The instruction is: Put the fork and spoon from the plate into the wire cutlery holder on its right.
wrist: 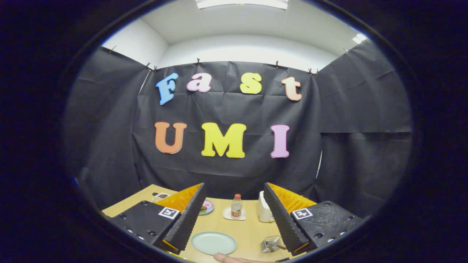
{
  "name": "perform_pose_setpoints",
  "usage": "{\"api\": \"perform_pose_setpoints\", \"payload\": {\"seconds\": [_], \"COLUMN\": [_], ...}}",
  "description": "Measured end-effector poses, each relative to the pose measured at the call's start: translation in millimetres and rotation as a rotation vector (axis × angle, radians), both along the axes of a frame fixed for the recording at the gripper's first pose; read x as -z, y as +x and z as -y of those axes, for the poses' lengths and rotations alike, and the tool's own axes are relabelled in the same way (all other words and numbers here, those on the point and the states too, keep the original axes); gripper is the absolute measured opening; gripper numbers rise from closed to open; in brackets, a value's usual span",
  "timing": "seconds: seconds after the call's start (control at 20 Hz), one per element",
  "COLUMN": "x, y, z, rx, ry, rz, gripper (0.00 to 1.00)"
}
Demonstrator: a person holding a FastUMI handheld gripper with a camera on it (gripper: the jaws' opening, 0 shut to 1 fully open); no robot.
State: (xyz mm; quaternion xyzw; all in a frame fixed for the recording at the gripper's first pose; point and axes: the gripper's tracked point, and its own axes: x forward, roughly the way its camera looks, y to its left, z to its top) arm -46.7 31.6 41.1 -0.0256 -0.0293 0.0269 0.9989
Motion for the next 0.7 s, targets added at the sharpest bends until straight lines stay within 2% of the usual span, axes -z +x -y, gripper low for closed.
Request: {"api": "perform_pose_setpoints", "payload": {"seconds": [0.4, 0.7], "x": [27.5, 29.5], "y": [-3.9, 0.1], "z": [1.0, -7.3], "rx": [-0.014, -0.034], "ry": [0.003, -0.015], "rz": [-0.056, -0.053], "gripper": [0.96, 0.96]}}
